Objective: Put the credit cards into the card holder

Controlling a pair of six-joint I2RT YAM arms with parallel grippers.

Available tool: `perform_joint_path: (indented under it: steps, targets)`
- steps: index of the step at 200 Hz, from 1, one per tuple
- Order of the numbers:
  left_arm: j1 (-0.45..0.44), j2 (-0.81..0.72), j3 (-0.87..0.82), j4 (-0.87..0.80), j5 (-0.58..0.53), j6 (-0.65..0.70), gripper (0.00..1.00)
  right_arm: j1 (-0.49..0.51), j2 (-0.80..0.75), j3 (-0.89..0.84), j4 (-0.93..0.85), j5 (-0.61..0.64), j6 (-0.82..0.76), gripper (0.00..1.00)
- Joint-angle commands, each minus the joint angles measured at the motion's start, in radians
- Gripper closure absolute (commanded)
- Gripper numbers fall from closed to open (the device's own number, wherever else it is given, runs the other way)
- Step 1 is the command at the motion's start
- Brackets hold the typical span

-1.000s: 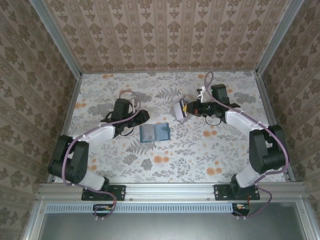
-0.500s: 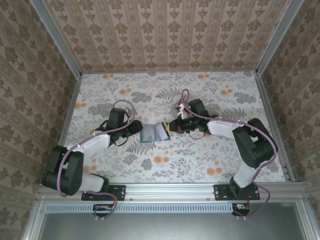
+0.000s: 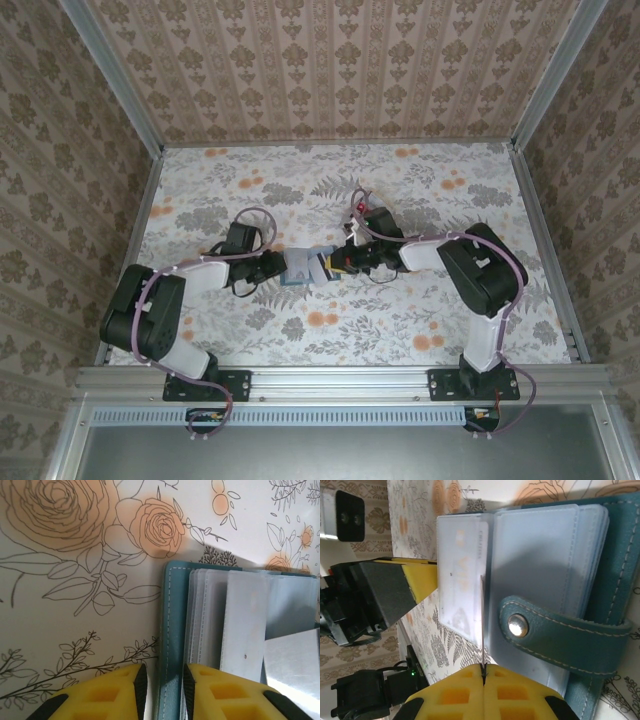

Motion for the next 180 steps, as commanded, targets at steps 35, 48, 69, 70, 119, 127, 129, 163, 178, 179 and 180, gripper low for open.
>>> perform_joint_path:
  steps: [35, 48, 69, 70, 119, 127, 129, 163, 178, 179, 180]
  targets:
    - [0.000, 0.058, 0.001, 0.026, 0.015, -0.008, 0.71, 0.006, 0.052, 0.049, 0.045, 0.008, 0.016, 0.98]
    - [0.001, 0.066, 0.003, 0.027, 0.017, -0.007, 0.71, 0.005, 0.059, 0.048, 0.055, 0.011, 0.022, 0.98]
    - [-0.001, 0.074, 0.004, 0.034, 0.022, -0.010, 0.71, 0.008, 0.078, 0.059, 0.054, 0.014, 0.023, 0.98]
    - [-0.001, 0.075, 0.004, 0.034, 0.022, -0.009, 0.71, 0.009, 0.079, 0.059, 0.053, 0.015, 0.023, 0.98]
    - [-0.007, 0.084, 0.001, 0.046, 0.025, -0.014, 0.71, 0.017, 0.099, 0.069, 0.047, 0.062, 0.016, 0.98]
    - [-0.008, 0.085, -0.001, 0.049, 0.024, -0.015, 0.71, 0.020, 0.099, 0.070, 0.049, 0.070, 0.015, 0.98]
    - [-0.009, 0.084, 0.000, 0.049, 0.024, -0.015, 0.71, 0.020, 0.100, 0.071, 0.049, 0.072, 0.015, 0.98]
    - [-0.014, 0.091, 0.003, 0.054, 0.025, -0.018, 0.72, 0.035, 0.106, 0.082, 0.053, 0.124, 0.008, 0.98]
    - [-0.018, 0.094, 0.005, 0.056, 0.025, -0.019, 0.72, 0.041, 0.111, 0.085, 0.054, 0.145, 0.000, 0.98]
    - [-0.017, 0.094, 0.005, 0.056, 0.025, -0.019, 0.72, 0.041, 0.111, 0.084, 0.055, 0.147, 0.000, 0.98]
    - [-0.018, 0.094, 0.005, 0.057, 0.025, -0.020, 0.72, 0.041, 0.111, 0.084, 0.056, 0.149, 0.000, 0.98]
